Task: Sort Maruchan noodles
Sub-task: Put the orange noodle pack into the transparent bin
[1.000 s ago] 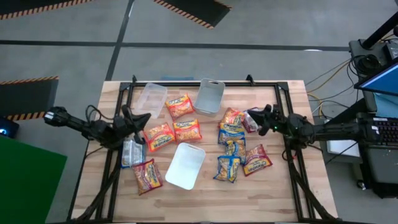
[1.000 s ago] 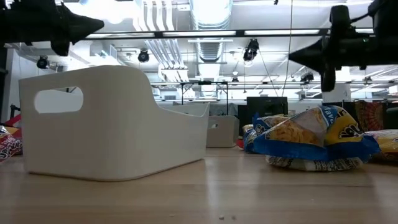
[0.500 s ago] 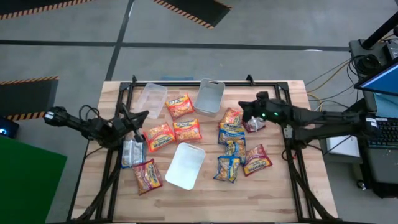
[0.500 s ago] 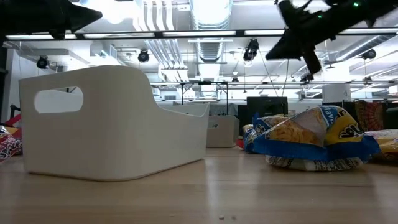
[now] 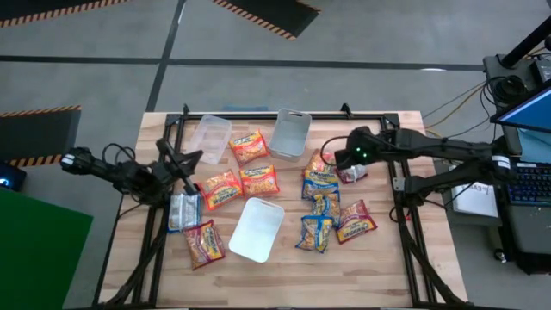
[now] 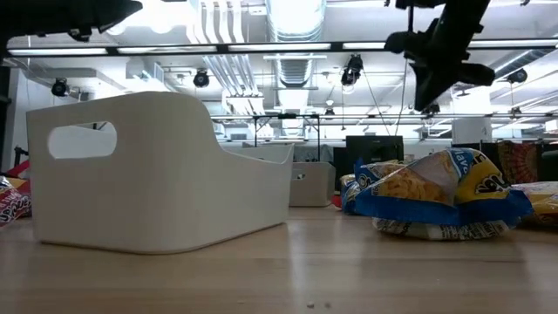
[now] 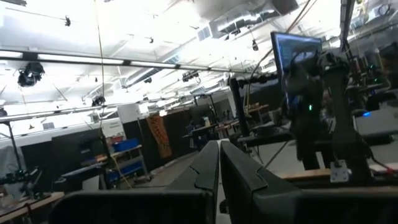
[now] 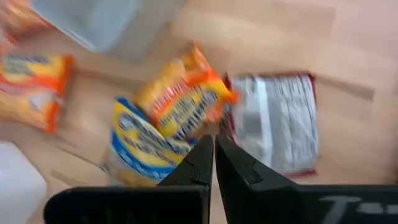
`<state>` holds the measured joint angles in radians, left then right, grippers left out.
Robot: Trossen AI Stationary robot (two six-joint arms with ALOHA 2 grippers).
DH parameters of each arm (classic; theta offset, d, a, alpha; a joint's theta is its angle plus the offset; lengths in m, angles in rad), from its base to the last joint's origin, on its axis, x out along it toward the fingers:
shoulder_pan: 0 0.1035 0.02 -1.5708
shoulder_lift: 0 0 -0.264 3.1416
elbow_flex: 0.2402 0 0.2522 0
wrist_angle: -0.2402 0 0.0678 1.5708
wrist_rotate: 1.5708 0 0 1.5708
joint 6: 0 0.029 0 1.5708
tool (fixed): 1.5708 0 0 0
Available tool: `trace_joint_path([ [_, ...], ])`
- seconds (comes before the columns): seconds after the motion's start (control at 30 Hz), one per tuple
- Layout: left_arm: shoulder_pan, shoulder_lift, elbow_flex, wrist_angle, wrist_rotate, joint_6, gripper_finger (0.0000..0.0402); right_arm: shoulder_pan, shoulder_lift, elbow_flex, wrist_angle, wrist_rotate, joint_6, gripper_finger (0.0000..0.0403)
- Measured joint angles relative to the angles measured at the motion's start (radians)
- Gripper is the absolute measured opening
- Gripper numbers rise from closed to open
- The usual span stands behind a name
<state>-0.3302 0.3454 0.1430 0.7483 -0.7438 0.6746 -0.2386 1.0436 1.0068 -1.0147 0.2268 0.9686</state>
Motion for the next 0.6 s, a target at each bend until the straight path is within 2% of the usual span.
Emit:
trace_joint_path([
  [0.2, 0.000, 0.001, 0.037, 0.000, 0.003, 0.024, 0.0000, 0.000, 0.038, -0.051, -0.006, -0.077, 0.000, 0.0009],
  [0.5, 0.000, 0.002, 0.078, -0.003, 0.003, 0.050, 0.0000, 0.000, 0.108, -0.110, 0.007, -0.043, -0.033, 0.0010],
  [0.6, 0.000, 0.002, 0.083, 0.000, 0.003, 0.050, 0.0000, -0.002, 0.136, -0.110, 0.011, -0.043, -0.036, 0.0022],
])
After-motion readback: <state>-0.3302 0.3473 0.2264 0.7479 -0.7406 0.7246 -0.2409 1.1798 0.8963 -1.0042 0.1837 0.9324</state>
